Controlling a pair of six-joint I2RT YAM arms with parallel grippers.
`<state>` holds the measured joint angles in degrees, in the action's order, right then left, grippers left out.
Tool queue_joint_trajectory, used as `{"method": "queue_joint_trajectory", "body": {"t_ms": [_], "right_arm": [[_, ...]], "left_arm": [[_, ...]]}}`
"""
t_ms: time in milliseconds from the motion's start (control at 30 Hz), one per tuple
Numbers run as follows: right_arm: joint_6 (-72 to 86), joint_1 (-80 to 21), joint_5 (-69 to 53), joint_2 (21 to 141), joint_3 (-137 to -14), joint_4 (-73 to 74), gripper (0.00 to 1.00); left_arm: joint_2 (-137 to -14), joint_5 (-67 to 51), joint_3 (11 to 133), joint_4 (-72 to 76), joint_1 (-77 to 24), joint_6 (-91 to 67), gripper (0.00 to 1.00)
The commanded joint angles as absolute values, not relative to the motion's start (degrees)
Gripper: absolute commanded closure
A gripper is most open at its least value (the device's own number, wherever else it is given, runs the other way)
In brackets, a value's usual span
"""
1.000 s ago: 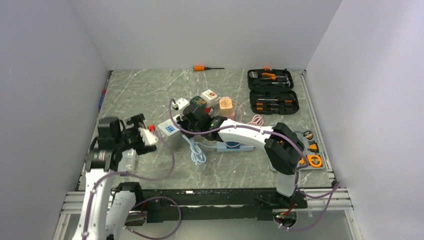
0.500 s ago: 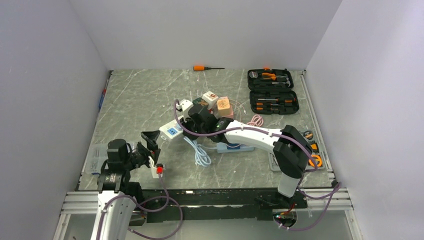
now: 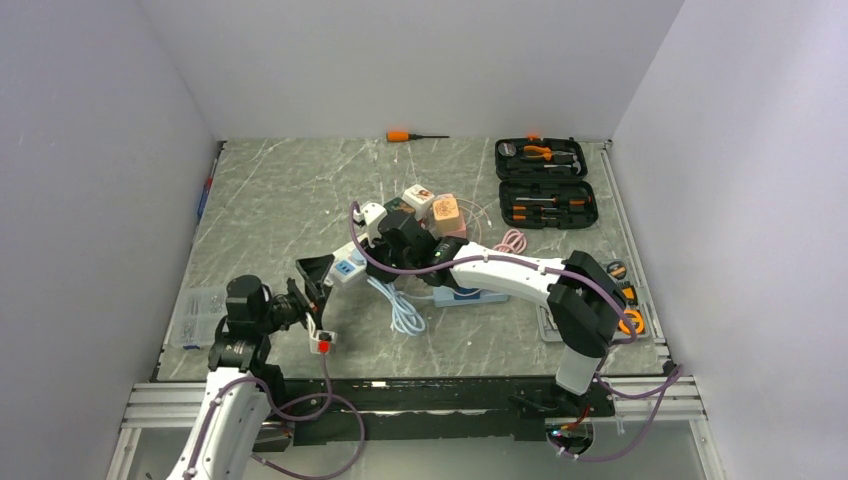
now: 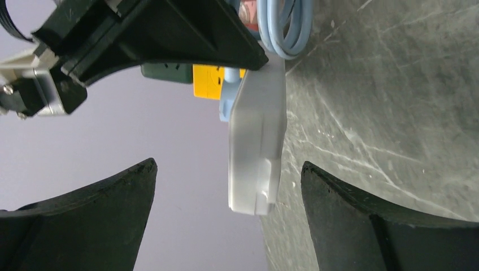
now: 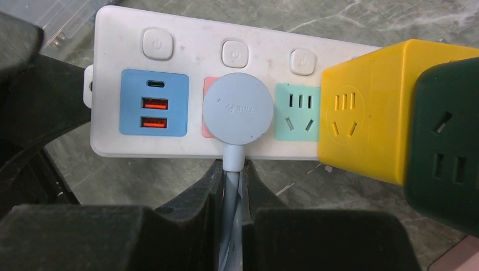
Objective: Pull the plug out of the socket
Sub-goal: Remove the plug from the socket.
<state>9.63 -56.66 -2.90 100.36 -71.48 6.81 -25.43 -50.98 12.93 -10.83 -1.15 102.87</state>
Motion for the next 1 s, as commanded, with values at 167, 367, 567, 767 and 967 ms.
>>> {"method": "queue_joint_trajectory", "body": {"t_ms": [167,367,567,767,967], "right_arm": [[10.72,-57.57,-7.74,93.77,-73.30,-3.26,1.00],[10.20,-57.84,-7.70,92.98,-72.39,-2.99,1.00],[9.30,-57.90,-5.53,91.77,-69.54,-2.88,1.00],[3.04,-60.03,5.35,92.18,-68.94,-0.36,0.37],[-5.07,-64.64,16.54,94.91,-71.41,1.82,0.30]], "left_arm": [[-31.93,-47.33,11.52,1.81,-9.82,104.08,0.17],[-38.21,-41.72,13.30,6.82,-12.35,103.31,0.40],[-38.99,-38.88,14.23,7.15,-12.81,102.92,0.74],[-37.13,-38.15,14.85,3.11,-14.58,105.22,0.85],[-38.48,-33.95,18.78,0.19,-17.24,103.61,0.89]]}}
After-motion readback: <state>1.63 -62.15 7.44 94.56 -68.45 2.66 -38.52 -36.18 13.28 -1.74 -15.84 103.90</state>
